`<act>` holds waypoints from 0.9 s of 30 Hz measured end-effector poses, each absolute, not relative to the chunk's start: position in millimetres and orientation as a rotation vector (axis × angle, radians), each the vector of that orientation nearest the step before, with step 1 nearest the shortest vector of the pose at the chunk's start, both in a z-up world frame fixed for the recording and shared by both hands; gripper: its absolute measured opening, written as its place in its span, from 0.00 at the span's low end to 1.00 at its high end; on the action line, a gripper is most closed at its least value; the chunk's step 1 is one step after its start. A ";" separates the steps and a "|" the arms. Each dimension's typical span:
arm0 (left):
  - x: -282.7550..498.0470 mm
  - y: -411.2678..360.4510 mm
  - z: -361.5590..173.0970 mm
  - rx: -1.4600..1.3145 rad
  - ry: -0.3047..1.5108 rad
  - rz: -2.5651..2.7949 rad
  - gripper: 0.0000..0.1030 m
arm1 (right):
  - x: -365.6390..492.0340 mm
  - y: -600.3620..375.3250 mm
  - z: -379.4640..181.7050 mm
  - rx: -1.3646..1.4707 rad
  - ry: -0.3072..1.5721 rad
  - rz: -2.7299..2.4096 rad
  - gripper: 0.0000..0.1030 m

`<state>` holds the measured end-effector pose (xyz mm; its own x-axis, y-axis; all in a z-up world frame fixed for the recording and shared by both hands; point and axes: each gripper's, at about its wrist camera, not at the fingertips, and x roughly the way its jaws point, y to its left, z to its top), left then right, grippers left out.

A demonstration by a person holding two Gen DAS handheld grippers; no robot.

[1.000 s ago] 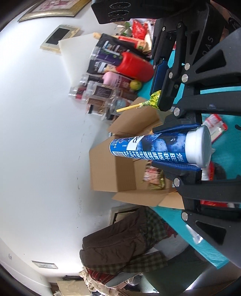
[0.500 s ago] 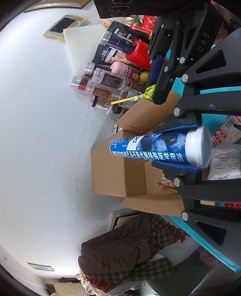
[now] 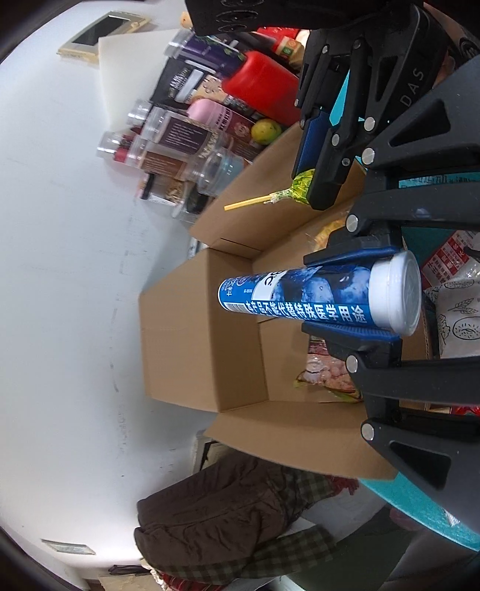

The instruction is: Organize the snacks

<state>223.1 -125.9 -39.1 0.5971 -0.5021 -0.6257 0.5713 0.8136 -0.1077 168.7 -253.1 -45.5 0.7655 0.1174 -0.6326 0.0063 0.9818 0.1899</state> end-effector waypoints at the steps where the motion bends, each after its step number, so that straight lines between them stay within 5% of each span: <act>1: 224.4 -126.7 -42.5 0.111 0.700 -0.621 0.27 | 170.0 -252.8 -47.7 0.185 0.704 0.062 0.25; 27: 236.9 -139.9 -75.6 0.178 0.826 -0.574 0.27 | 187.4 -246.9 -82.5 0.158 0.841 0.052 0.31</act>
<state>236.9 -139.9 -75.6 0.5369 -0.4117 -0.7364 0.5465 0.8347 -0.0682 187.4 -246.9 -82.5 0.6665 0.1079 -0.7377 0.0168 0.9870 0.1596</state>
